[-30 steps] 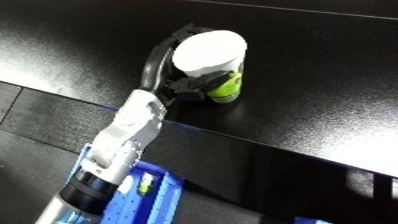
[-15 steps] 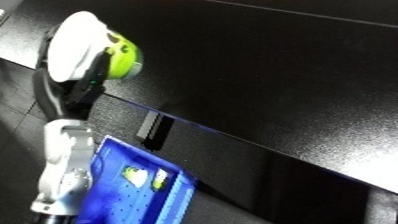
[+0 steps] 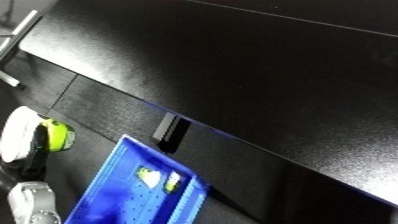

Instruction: Pick up the object and place it into the box

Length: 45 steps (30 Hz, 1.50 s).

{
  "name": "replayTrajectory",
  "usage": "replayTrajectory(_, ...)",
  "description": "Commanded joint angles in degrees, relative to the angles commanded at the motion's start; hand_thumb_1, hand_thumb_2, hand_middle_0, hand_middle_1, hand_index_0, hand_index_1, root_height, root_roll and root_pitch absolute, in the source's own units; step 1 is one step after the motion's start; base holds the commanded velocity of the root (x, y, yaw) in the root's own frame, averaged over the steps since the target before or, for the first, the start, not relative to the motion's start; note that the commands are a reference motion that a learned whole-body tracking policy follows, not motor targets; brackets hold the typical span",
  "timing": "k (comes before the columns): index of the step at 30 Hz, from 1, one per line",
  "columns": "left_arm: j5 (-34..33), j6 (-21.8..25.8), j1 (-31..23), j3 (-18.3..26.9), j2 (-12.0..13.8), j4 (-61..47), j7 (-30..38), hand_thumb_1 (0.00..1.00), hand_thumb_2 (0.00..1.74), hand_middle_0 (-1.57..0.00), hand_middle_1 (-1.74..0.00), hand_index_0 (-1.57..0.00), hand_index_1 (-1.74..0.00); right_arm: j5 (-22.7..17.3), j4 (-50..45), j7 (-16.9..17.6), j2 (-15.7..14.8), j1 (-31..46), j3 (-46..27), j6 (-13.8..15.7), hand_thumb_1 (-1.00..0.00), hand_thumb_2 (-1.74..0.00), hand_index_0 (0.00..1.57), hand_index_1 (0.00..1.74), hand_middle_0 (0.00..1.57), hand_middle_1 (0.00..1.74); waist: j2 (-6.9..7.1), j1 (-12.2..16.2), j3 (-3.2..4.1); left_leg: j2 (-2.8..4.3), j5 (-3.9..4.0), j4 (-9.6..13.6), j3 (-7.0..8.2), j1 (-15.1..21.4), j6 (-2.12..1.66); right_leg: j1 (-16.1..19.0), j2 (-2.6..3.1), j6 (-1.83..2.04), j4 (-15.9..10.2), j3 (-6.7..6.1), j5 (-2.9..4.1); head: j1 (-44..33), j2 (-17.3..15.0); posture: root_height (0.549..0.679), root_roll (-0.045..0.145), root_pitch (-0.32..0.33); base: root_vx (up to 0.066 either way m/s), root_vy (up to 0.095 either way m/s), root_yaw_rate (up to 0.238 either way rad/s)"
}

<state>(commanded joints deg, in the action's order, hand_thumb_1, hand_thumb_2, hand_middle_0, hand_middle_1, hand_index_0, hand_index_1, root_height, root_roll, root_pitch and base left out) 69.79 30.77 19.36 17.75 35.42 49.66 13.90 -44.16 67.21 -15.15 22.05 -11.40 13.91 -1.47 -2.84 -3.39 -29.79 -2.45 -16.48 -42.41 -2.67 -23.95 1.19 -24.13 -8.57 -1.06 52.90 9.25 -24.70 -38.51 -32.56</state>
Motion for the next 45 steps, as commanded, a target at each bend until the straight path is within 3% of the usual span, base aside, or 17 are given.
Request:
replayTrajectory(4, 1.4, -3.1, 0.7, 0.3, 1.2, 6.3, -0.5, 1.0, 1.74, -1.57, -1.74, -1.57, -1.74, -0.3, 0.0, 0.2, -0.2, -0.2, 0.5, -0.2, 0.0, 0.0, 0.0, 0.0, 0.0, 0.0, 0.58, -0.1, 0.0, 0.21, 0.52, 0.2, -0.1, -0.2, 0.02, 0.6, 0.13, 0.0, -0.1, 0.39, -0.38, -7.9, -1.9, 0.621, 0.06, -0.043, -0.013, 0.018, 0.082)
replayTrajectory(11, -2.4, -8.9, 2.8, -1.6, 3.1, 15.4, -3.7, 1.0, 1.74, -1.57, -1.74, -1.57, -1.74, 0.1, 0.5, -0.4, -1.1, 0.3, 1.4, 0.0, 0.0, 0.0, 0.0, 0.0, 0.0, 0.0, 2.61, -0.1, 0.0, 0.87, 1.55, 1.5, -0.48, -0.4, 0.12, 1.6, 0.72, 0.12, -0.5, 1.2, -0.93, -17.9, -2.5, 0.623, 0.05, -0.043, -0.001, 0.006, 0.059)
replayTrajectory(21, 0.1, -17.5, 4.5, -3.5, 3.8, 24.6, -9.5, 0.5, 0.87, -0.79, -0.87, -0.79, -0.87, 1.8, 1.2, -1.8, -1.7, 1.3, 1.9, 1.2, 0.0, 0.0, 0.0, 0.0, 0.0, 0.0, 5.17, 0.5, 0.0, 1.79, 2.35, 2.9, -0.53, -1.0, -0.03, 1.7, 1.57, 0.44, -1.8, 1.74, -0.55, -20.8, -2.2, 0.625, 0.038, -0.032, -0.009, 0.023, 0.027)
replayTrajectory(31, -1.4, -19.9, 5.3, -5.0, 3.6, 28.1, -13.7, 0.0, 0.0, 0.0, 0.0, 0.0, 0.0, 2.1, 2.1, -3.3, -1.7, 1.3, 1.7, 1.3, 0.0, 0.0, 0.0, 0.0, 0.0, 0.0, 6.12, 0.6, 0.0, 2.08, 2.48, 4.3, -0.47, -0.3, -0.32, 2.7, 1.92, 0.58, -3.7, 1.88, -0.06, -18.7, -3.1, 0.628, 0.032, -0.027, -0.006, 0.002, 0.015)
replayTrajectory(45, -3.3, -23.2, 5.5, -6.7, 3.3, 29.7, -19.9, 0.0, 0.0, 0.0, 0.0, 0.0, 0.0, -1.1, 2.6, -3.4, -1.5, 1.1, 1.2, 1.0, 0.0, 0.0, 0.0, 0.0, 0.0, 0.0, 5.68, 0.7, 0.0, 1.79, 2.49, 5.7, -0.31, 0.8, -0.47, 3.6, 2.04, 0.68, -5.5, 1.83, 0.59, -15.1, -2.5, 0.632, 0.029, -0.025, -0.01, 0.001, -0.001)
